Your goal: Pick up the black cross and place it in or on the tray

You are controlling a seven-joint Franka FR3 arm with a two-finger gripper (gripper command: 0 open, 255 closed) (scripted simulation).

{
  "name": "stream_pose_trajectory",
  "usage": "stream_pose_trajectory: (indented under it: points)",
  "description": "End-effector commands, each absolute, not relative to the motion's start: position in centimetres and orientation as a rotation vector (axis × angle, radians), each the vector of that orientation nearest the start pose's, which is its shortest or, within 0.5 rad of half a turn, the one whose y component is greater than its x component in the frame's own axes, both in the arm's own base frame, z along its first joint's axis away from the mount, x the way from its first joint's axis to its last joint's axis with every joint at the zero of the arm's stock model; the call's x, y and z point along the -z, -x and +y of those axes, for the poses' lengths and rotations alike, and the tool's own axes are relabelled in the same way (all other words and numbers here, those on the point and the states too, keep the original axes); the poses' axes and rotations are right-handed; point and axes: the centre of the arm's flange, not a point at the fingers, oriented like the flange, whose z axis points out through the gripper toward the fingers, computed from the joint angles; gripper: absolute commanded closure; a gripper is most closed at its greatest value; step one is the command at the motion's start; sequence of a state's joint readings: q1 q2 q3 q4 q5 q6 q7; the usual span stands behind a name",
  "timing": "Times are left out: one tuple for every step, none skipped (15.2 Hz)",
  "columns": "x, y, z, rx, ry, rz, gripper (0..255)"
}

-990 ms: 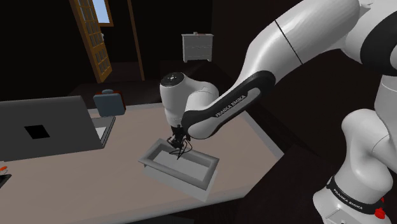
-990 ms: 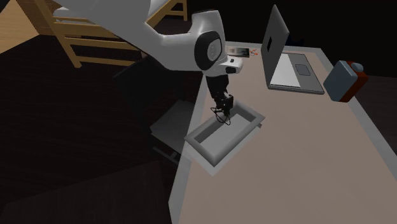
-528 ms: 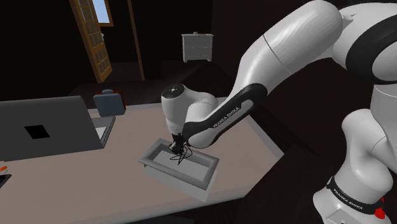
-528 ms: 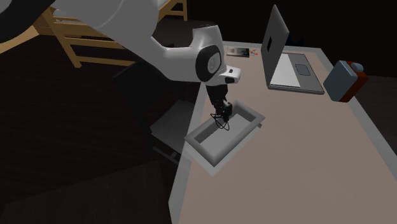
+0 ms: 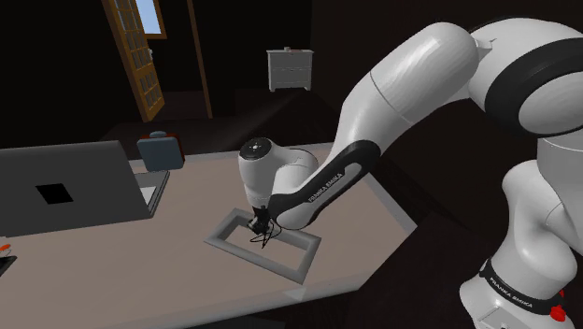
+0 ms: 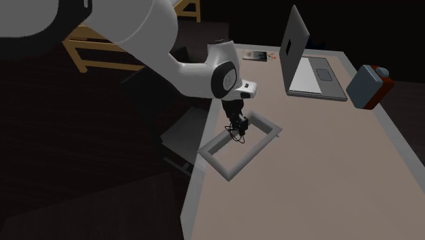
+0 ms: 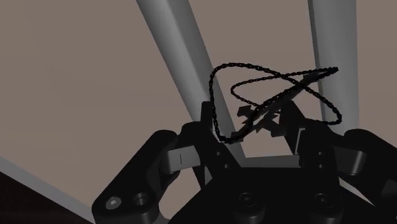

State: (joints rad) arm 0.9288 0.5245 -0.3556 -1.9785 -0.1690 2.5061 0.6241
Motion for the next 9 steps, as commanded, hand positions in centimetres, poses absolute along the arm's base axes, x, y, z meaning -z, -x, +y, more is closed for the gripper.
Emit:
stream_pose_trajectory:
  points:
    - [-20.33, -51.04, 34.08, 0.280, 3.342, -0.228, 255]
    - [-20.33, -51.04, 34.08, 0.280, 3.342, -0.228, 255]
    - [-20.33, -51.04, 34.08, 0.280, 3.342, -0.228, 255]
    - [-20.33, -51.04, 34.08, 0.280, 3.342, -0.228, 255]
    - [-20.33, -51.04, 34.08, 0.280, 3.342, -0.228, 255]
    - [-20.33, -51.04, 34.08, 0.280, 3.342, -0.228, 255]
    - [-20.33, -51.04, 34.08, 0.280, 3.342, -0.228, 255]
    - [-20.33, -51.04, 34.09, 0.280, 3.342, -0.228, 255]
    - [-20.35, -51.06, 34.05, 0.280, 3.342, -0.227, 0]
